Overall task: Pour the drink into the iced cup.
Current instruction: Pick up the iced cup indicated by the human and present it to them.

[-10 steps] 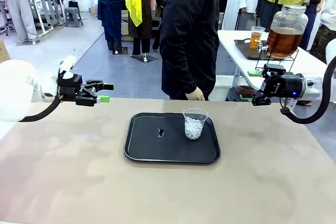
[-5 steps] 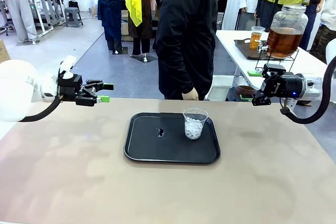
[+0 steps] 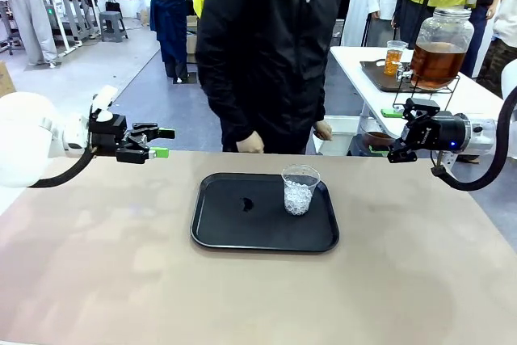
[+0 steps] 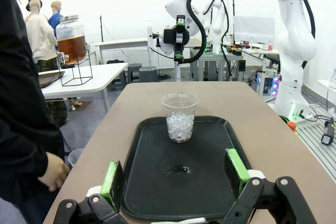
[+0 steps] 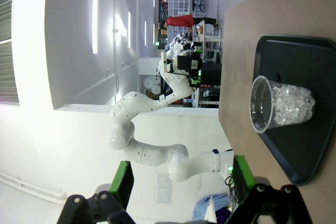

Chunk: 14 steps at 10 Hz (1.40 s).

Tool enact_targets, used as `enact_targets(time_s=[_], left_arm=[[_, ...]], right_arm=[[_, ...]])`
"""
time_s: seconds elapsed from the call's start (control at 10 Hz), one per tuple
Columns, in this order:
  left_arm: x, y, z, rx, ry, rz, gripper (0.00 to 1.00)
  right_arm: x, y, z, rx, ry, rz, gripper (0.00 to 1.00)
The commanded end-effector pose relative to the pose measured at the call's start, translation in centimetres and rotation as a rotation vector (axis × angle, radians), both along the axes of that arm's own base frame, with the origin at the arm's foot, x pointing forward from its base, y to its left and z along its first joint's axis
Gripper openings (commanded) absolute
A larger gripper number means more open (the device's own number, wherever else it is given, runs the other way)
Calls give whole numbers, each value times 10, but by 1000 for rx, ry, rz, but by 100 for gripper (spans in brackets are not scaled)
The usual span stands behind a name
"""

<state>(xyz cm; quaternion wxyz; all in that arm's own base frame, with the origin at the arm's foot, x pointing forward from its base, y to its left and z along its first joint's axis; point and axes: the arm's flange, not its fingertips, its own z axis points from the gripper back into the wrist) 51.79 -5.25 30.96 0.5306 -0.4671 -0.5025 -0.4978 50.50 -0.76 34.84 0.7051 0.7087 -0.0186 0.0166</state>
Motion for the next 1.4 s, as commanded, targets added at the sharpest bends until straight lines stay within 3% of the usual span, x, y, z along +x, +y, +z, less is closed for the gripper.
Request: enact_targets(time_s=[0.0, 1.3], left_arm=[[1, -2, 3, -6, -4, 10, 100], [1, -2, 3, -6, -4, 10, 100]], right_arm=[[0, 1, 2, -3, -4, -3, 100], [0, 1, 2, -3, -4, -3, 100]])
